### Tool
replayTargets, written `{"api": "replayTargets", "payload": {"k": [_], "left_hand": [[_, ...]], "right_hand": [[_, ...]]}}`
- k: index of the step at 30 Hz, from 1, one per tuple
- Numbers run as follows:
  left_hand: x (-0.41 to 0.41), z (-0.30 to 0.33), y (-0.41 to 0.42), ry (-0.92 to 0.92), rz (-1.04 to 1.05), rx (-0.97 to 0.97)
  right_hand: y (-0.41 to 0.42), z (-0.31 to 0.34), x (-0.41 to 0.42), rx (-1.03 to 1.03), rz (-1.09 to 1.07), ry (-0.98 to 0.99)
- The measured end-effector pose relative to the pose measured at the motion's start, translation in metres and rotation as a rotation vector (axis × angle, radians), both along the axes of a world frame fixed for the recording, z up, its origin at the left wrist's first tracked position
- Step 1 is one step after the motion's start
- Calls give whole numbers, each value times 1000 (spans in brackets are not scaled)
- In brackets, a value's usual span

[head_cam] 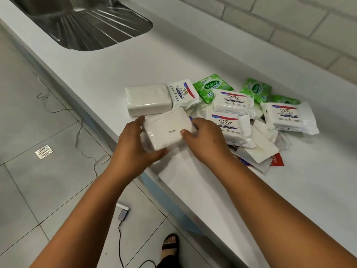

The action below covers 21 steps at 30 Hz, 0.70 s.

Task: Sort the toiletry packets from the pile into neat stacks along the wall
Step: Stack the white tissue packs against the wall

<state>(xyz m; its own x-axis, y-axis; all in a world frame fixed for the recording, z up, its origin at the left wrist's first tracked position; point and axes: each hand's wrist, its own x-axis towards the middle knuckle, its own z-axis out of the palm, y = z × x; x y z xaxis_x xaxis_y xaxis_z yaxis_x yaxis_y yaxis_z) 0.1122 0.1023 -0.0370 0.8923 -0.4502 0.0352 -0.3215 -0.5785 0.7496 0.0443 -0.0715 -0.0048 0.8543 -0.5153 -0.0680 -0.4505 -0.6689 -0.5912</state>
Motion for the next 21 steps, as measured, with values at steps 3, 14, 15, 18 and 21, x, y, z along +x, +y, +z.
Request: {"api": "replayTargets", "payload": {"k": [3, 14, 15, 18, 21], "left_hand": [[-3, 7, 2, -13, -21, -69], [-25, 36, -23, 92, -239, -276], [-28, 36, -31, 111, -266, -293], [-44, 37, -58, 154, -350, -335], [-67, 41, -90, 215, -390, -367]], "right_hand": [[0, -3, -7, 54, -51, -79], [-16, 7, -75, 351, -319, -408], [-21, 7, -83, 367, -350, -420], [-34, 8, -106, 453, -453, -482], [-52, 9, -133, 500, -561, -542]]}}
